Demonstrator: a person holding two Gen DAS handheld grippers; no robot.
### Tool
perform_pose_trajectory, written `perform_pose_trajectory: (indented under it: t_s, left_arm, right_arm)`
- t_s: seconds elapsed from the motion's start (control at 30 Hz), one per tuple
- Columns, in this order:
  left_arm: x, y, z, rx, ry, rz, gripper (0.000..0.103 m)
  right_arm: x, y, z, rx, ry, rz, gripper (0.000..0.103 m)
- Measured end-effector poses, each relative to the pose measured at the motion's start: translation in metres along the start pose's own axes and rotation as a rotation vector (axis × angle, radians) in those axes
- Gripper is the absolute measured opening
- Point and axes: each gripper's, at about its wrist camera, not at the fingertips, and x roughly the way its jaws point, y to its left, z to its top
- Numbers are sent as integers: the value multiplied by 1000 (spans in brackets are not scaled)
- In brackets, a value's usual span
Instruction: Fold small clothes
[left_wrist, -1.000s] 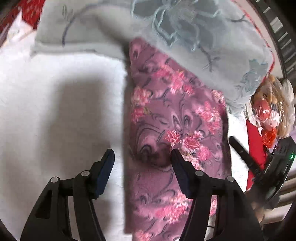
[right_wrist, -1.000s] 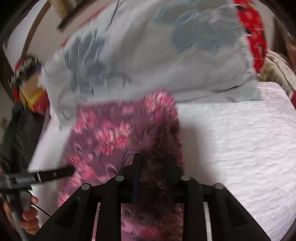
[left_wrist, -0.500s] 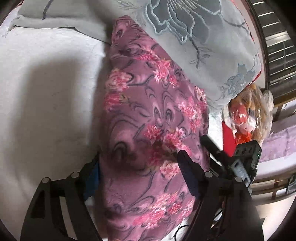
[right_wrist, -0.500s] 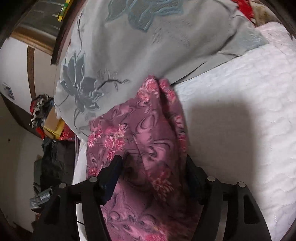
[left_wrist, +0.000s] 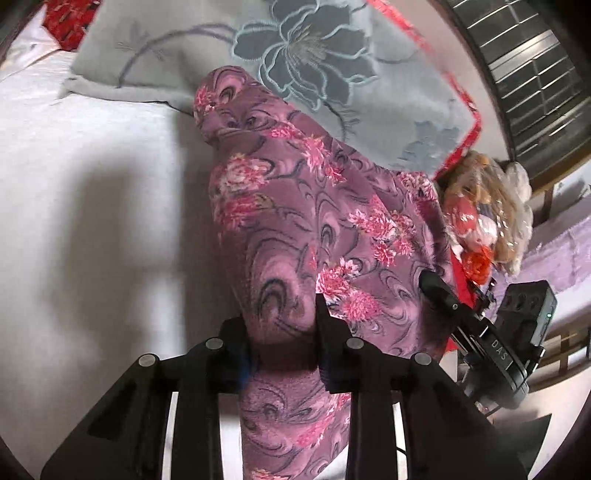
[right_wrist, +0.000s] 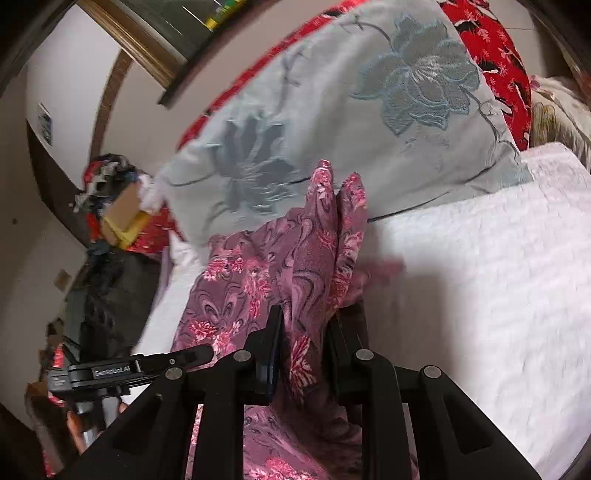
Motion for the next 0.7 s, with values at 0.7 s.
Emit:
perform_pose_trajectory:
  t_s: [0.7]
  left_arm:
    - [-47, 56, -80, -78, -6, 55, 39]
  right_arm:
    - [-12, -19, -79, 116, 63, -80, 47]
